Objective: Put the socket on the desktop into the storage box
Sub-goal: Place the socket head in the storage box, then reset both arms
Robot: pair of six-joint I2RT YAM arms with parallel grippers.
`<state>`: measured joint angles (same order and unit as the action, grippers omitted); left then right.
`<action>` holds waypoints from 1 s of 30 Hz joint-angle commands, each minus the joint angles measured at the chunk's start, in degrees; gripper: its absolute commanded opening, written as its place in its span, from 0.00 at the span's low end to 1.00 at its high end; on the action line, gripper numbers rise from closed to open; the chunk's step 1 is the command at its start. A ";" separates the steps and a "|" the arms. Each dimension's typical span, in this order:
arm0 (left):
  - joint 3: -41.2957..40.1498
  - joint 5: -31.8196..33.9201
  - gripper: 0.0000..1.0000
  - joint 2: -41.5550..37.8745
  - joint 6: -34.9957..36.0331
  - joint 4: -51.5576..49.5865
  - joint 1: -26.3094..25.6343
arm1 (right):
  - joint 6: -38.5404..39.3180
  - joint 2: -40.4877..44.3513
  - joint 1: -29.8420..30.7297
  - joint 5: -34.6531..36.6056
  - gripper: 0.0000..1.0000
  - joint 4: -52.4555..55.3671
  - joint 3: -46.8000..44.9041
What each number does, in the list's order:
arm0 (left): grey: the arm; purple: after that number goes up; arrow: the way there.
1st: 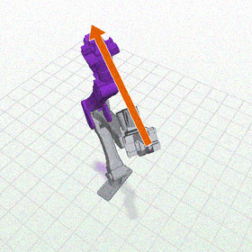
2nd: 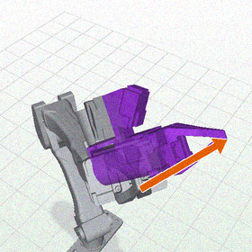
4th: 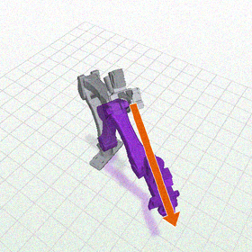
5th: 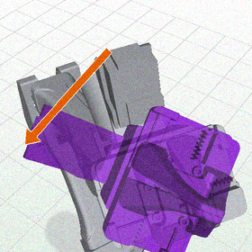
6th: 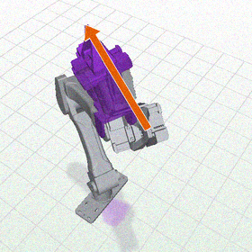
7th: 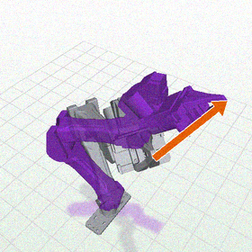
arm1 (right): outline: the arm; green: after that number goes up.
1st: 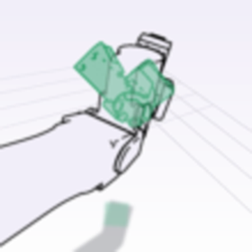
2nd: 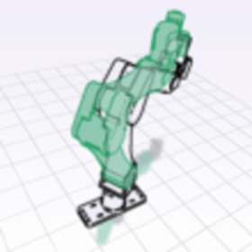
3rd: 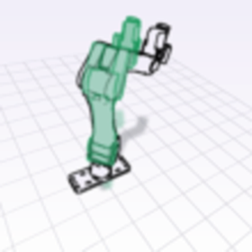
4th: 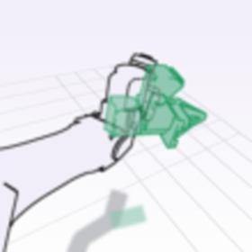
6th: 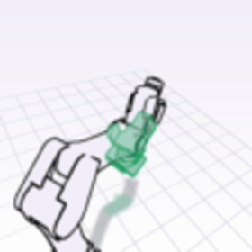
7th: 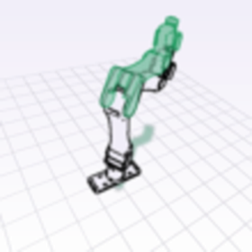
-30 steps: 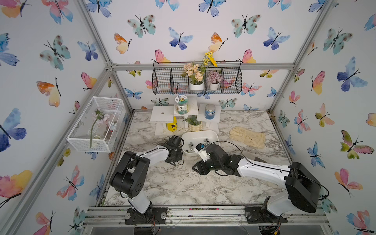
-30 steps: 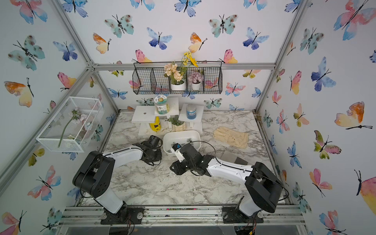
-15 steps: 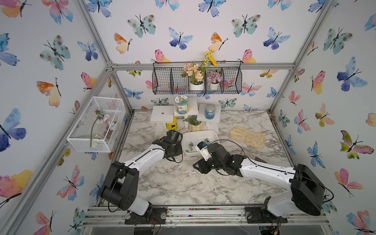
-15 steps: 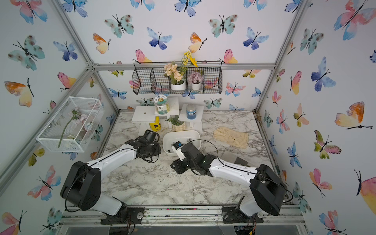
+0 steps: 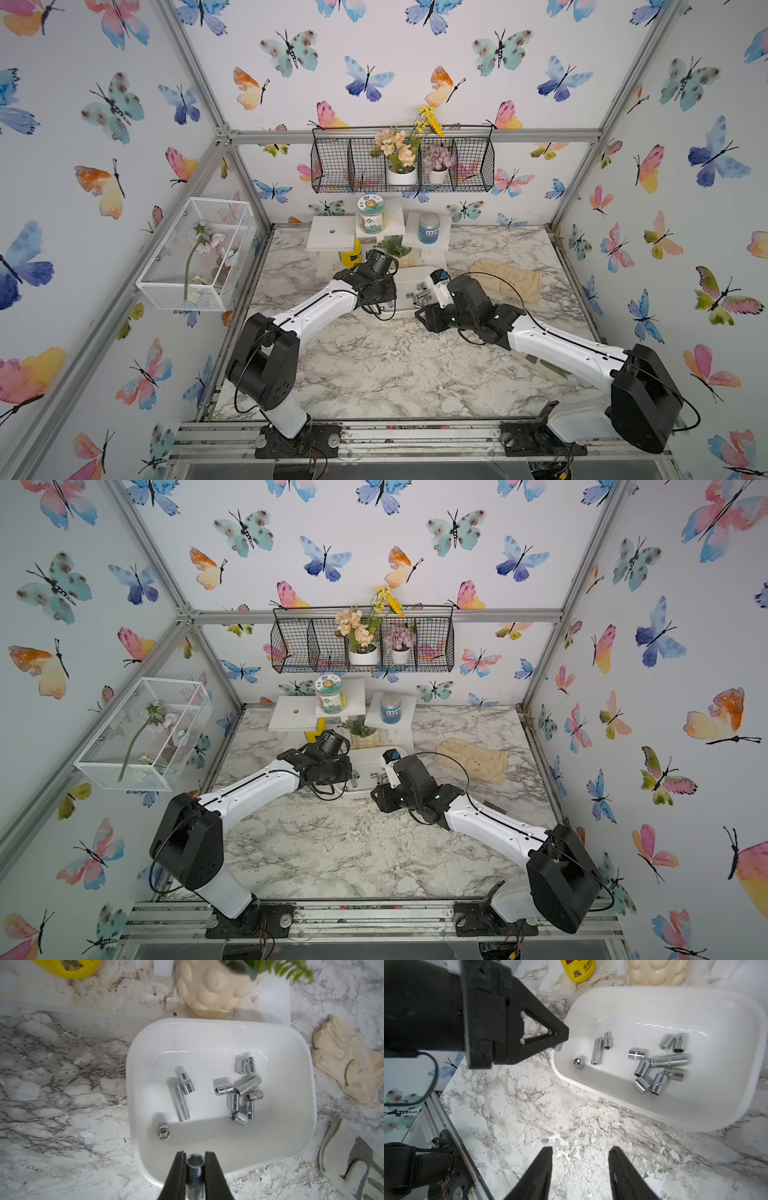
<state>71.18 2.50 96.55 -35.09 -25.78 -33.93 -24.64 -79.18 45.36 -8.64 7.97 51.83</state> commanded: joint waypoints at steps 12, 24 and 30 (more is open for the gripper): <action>4.94 4.25 0.08 9.69 -0.50 -0.06 -0.59 | -1.57 3.74 -1.16 3.15 0.49 2.50 -3.58; 3.76 3.16 0.43 7.94 -0.15 0.89 -0.87 | -1.97 3.50 -1.28 3.88 0.51 2.58 -3.25; -0.43 2.43 0.48 2.41 -0.32 2.22 -1.40 | -1.98 3.43 -1.40 5.72 0.65 3.34 -2.47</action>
<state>72.60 5.06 103.48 -35.59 -24.01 -34.92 -26.52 -76.60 44.25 -5.52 9.96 49.08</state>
